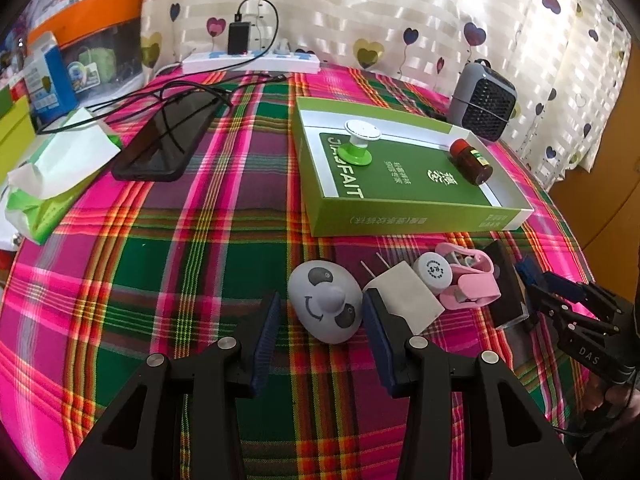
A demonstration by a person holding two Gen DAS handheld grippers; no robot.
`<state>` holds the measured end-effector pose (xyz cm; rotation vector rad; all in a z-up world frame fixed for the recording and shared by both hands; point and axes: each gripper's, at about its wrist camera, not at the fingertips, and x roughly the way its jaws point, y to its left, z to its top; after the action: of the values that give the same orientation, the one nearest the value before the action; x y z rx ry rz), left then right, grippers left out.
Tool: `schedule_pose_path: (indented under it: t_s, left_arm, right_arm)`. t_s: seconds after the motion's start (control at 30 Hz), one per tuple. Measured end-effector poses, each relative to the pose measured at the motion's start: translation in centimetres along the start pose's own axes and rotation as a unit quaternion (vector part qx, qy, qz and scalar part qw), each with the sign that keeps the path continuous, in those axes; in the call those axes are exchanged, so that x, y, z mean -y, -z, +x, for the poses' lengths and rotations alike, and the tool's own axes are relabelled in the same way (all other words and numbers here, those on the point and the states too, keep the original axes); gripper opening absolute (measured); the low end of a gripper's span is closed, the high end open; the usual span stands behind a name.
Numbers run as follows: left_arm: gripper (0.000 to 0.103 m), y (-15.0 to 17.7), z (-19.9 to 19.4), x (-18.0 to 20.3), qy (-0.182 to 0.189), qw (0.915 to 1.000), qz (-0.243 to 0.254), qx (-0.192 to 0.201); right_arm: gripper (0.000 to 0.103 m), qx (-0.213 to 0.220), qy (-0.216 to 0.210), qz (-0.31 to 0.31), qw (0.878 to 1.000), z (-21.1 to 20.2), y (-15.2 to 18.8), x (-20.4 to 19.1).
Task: Organize rigid objects
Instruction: 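Move the right tool to the blue USB drive while the left tool reaches the white egg-shaped object, then close the right tool on the blue USB drive while the left tool grasps the white egg-shaped object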
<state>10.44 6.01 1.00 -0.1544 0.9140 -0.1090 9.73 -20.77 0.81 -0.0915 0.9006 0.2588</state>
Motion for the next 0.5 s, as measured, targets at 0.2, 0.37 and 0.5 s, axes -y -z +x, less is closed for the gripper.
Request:
schedule_pose_path:
  t_s: [0.2, 0.37, 0.5]
  left_arm:
    - [0.042, -0.16, 0.4, 0.1, -0.001, 1.0, 0.0, -0.002]
    - [0.042, -0.26, 0.51, 0.08, -0.003, 1.0, -0.001, -0.002]
    - [0.041, -0.4, 0.68, -0.13, -0.001, 1.0, -0.007, -0.001]
  right_arm:
    - [0.035, 0.001, -0.002, -0.004, 1.0, 0.1, -0.19, 0.0]
    - [0.033, 0.002, -0.005, -0.01, 1.0, 0.09, -0.21, -0.21]
    - [0.027, 0.003, -0.007, -0.015, 1.0, 0.07, -0.21, -0.41]
